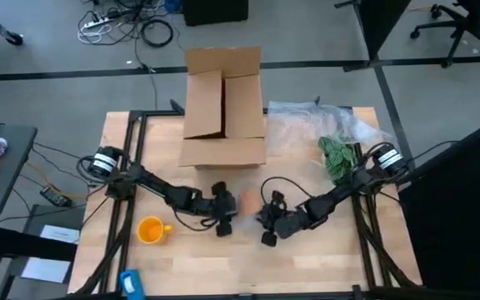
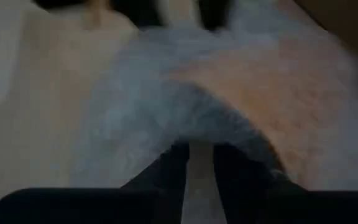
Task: Wrap mug
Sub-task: Wrap the orange cup with the bubble wrap
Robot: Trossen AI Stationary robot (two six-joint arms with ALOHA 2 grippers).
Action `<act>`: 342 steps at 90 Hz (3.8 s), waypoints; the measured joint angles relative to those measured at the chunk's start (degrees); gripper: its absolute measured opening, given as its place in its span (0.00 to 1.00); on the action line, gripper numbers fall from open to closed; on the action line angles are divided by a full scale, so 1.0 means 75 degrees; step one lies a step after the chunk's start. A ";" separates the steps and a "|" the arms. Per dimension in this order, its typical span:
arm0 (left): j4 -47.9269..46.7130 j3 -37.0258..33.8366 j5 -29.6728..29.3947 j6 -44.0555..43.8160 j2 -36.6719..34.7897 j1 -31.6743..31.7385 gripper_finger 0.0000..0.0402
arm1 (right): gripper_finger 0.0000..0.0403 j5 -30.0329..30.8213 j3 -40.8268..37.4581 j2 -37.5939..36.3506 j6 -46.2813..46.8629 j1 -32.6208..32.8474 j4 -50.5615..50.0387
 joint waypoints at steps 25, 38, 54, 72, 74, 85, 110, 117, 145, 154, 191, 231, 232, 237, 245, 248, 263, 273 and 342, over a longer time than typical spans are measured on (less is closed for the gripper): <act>0.0056 0.0365 -0.0212 0.0548 0.0032 -0.0163 0.33 | 0.06 0.0228 -0.0003 -0.0042 -0.0791 -0.0101 0.0602; 0.0036 0.0365 -0.0282 0.0550 0.0032 -0.0159 0.33 | 0.05 0.0294 -0.0006 0.0660 -0.1330 -0.0318 0.1759; -0.0418 0.0392 -0.0192 0.0680 -0.0063 -0.0201 0.33 | 0.05 0.0379 0.0003 0.1107 -0.1119 -0.0440 0.2013; -0.3626 0.1094 -0.0139 0.0771 -0.1128 -0.0285 0.33 | 0.05 0.0346 0.0012 0.1053 -0.1265 -0.0434 0.2025; -0.4032 0.1195 -0.0135 0.0770 -0.1256 -0.0293 0.33 | 0.05 0.0342 0.0012 0.1053 -0.1287 -0.0434 0.2025; -0.6034 0.1659 -0.0178 0.0700 -0.1782 -0.0327 0.33 | 0.05 0.0342 0.0012 0.1052 -0.1294 -0.0431 0.2018; -0.4576 0.0939 -0.1263 0.0749 -0.1555 0.0446 0.33 | 0.05 0.0411 0.0012 0.1052 -0.1385 -0.0399 0.2107; -0.3450 0.0515 -0.0946 0.0991 -0.1181 0.0688 0.33 | 0.05 0.0427 0.0012 0.1052 -0.1444 -0.0399 0.2113; -0.0069 0.0207 0.0351 0.1148 0.0920 0.0916 0.33 | 0.05 -0.0009 0.0522 0.0407 -0.1541 -0.0608 0.0949; 0.0594 0.0355 0.0386 0.1191 0.1243 0.0803 0.33 | 0.04 -0.0745 0.1187 0.0170 -0.1276 -0.0796 -0.0903; 0.1215 0.0866 0.1021 0.1549 0.1442 0.0578 0.33 | 0.00 -0.4896 0.3532 0.0306 -0.0989 -0.2010 -0.5581; -0.1432 0.1030 0.0854 0.2528 0.0524 0.0677 0.33 | 0.00 -0.5828 0.3567 0.1157 -0.1247 -0.2098 -0.6069; -0.1581 0.1057 0.0845 0.2546 0.0474 0.0677 0.33 | 0.00 -0.5831 0.3567 0.1152 -0.1247 -0.2098 -0.6082; -0.2458 0.1232 0.0765 0.2599 0.0269 0.0685 0.33 | 0.00 -0.5849 0.3555 0.1142 -0.1247 -0.2098 -0.6138; -0.4021 0.1515 0.0265 0.2589 -0.0036 0.0683 0.33 | 0.00 -0.5863 0.3552 0.1142 -0.1297 -0.2092 -0.6224; -0.4541 0.1610 -0.0042 0.2530 -0.0133 0.0683 0.33 | 0.00 -0.5865 0.3552 0.1142 -0.1299 -0.2090 -0.6254; -0.5256 0.1838 -0.0765 0.1858 -0.0733 0.0683 0.33 | 0.00 -0.5583 0.3902 0.1176 -0.1392 -0.1938 -0.6940; -0.4648 0.1837 -0.0757 0.1765 -0.0942 0.0525 0.33 | 0.00 -0.5195 0.4517 0.1244 -0.1624 -0.1744 -0.7608; -0.1952 0.1050 -0.1294 0.2164 -0.1201 -0.0274 0.33 | 0.00 -0.4337 0.6027 0.1779 -0.2378 -0.0835 -0.7822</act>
